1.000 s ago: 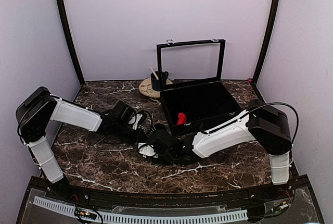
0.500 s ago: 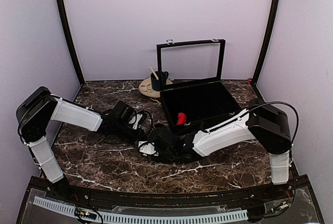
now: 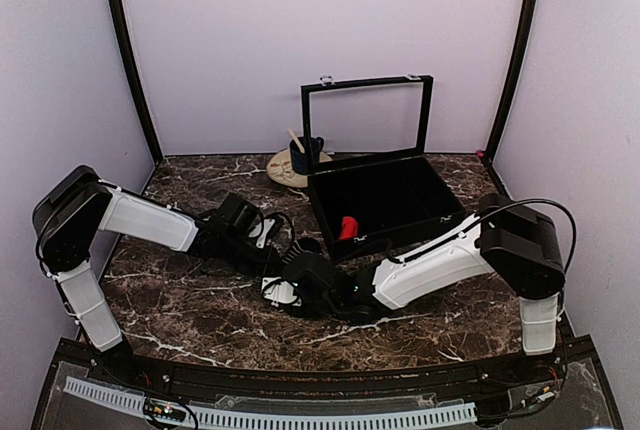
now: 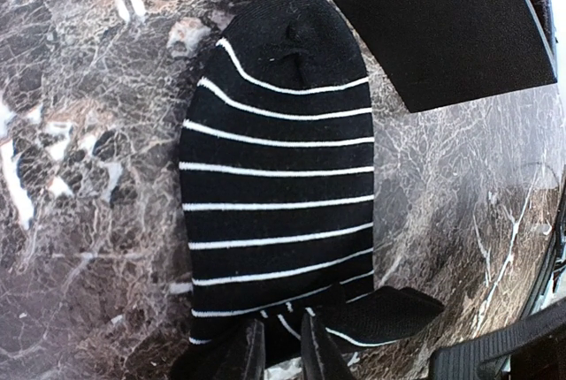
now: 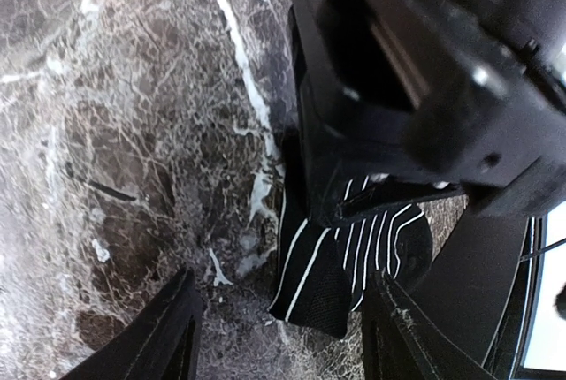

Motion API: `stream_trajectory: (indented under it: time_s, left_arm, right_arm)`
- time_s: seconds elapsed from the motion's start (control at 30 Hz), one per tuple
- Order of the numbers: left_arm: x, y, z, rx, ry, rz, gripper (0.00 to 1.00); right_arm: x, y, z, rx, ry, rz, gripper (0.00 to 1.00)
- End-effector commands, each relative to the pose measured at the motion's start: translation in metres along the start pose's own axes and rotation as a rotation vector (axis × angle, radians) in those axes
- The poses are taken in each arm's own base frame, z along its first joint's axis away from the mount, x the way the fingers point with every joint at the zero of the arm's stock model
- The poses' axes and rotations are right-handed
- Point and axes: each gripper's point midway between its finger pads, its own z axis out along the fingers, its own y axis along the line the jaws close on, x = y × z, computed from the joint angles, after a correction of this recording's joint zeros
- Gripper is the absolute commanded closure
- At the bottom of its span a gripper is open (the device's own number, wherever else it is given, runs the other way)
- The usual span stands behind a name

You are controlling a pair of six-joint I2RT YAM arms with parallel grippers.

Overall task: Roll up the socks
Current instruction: Roll the sock at the center of the board.

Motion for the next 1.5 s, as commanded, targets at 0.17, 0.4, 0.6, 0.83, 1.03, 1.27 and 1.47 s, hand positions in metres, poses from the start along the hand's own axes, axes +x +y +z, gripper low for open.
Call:
stream_trajectory:
  time_s: [0.17, 0.4, 0.6, 0.83, 1.03, 1.27, 1.47]
  left_arm:
    - [0.117, 0.048, 0.007, -0.163, 0.384, -0.137, 0.82]
    - [0.117, 0.047, 0.005, -0.161, 0.381, -0.134, 0.82]
    - [0.119, 0.047, 0.003, -0.163, 0.382, -0.134, 0.82]
    - [0.12, 0.048, 0.002, -0.162, 0.381, -0.139, 0.82]
    - [0.121, 0.047, 0.002, -0.159, 0.38, -0.141, 0.82]
    - [0.119, 0.047, 0.001, -0.161, 0.381, -0.143, 0.81]
    - [0.118, 0.049, -0.003, -0.183, 0.361, -0.151, 0.78]
  right_arm:
    - [-0.016, -0.012, -0.007, 0.032, -0.048, 0.018, 0.41]
    - [0.003, -0.016, 0.008, 0.013, 0.031, 0.009, 0.41]
    - [0.024, -0.02, 0.023, -0.009, 0.116, 0.002, 0.41]
    - [0.042, -0.014, 0.029, -0.034, 0.171, -0.013, 0.41]
    - [0.051, -0.012, 0.033, -0.051, 0.206, -0.022, 0.41]
    - [0.059, -0.012, 0.036, -0.072, 0.25, -0.033, 0.41]
    - [0.066, -0.011, 0.035, -0.102, 0.3, -0.052, 0.41]
